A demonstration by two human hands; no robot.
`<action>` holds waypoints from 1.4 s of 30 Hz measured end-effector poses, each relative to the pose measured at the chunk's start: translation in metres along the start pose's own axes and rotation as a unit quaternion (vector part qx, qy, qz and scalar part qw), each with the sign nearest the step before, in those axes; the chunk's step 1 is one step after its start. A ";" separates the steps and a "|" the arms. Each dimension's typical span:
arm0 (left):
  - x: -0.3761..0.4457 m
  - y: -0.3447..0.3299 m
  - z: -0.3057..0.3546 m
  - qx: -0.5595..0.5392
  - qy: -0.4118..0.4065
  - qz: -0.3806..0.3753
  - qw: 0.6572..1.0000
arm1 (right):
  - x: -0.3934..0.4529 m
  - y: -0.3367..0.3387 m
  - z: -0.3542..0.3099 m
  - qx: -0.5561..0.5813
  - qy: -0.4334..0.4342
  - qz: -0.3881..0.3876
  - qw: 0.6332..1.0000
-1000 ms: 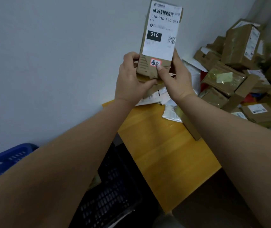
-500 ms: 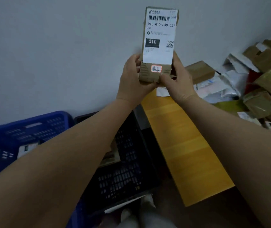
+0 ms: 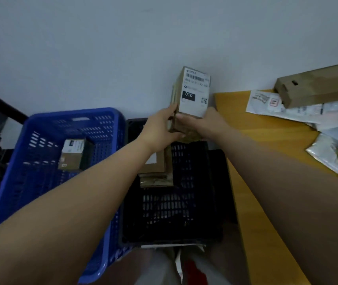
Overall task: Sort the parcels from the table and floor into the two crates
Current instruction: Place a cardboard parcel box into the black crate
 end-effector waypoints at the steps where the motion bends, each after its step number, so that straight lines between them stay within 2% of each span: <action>1: 0.001 -0.010 -0.014 -0.016 0.016 -0.016 1.000 | 0.007 -0.007 0.016 -0.006 -0.042 0.003 0.999; 4: 0.004 -0.043 -0.055 -0.053 0.048 -0.060 0.996 | 0.023 -0.030 0.067 -0.017 -0.141 0.005 0.990; 7: 0.010 -0.076 -0.096 -0.069 0.080 -0.103 0.989 | 0.039 -0.054 0.118 -0.010 -0.196 0.007 0.980; 11: 0.024 -0.120 -0.145 -0.093 0.113 -0.154 0.977 | 0.054 -0.075 0.176 -0.062 -0.270 0.045 0.960; 15: 0.038 -0.144 -0.194 -0.027 0.122 -0.183 0.975 | 0.076 -0.088 0.223 -0.073 -0.303 0.077 0.947; 19: 0.049 -0.144 -0.250 0.062 0.188 -0.133 0.971 | 0.103 -0.101 0.255 -0.079 -0.319 0.096 0.940; 25: 0.066 -0.149 -0.294 0.164 0.224 -0.125 0.953 | 0.130 -0.113 0.284 -0.234 -0.358 0.087 0.900; 30: 0.067 -0.159 -0.312 0.160 0.227 -0.127 0.952 | 0.147 -0.129 0.309 -0.169 -0.339 0.045 0.924; 32: 0.066 -0.161 -0.315 0.159 0.220 -0.122 0.955 | 0.148 -0.128 0.317 -0.138 -0.337 0.052 0.930; 37: 0.063 -0.165 -0.320 0.162 0.205 -0.111 0.959 | 0.156 -0.123 0.317 -0.198 -0.332 0.068 0.920; 39: 0.061 -0.168 -0.321 0.158 0.199 -0.113 0.961 | 0.163 -0.131 0.312 -0.241 -0.319 0.042 0.916; 42: 0.061 -0.171 -0.323 0.153 0.194 -0.116 0.962 | 0.168 -0.148 0.316 -0.342 -0.306 -0.042 0.887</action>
Point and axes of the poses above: each hand's wrist, its own x-axis towards the middle knuckle, its own y-axis out of the back of the hand, z = x × y, the point moved 7 cm from there along x, towards the middle knuckle, and after that the axes turned 13 degrees about -z, right-handed, at the moved point
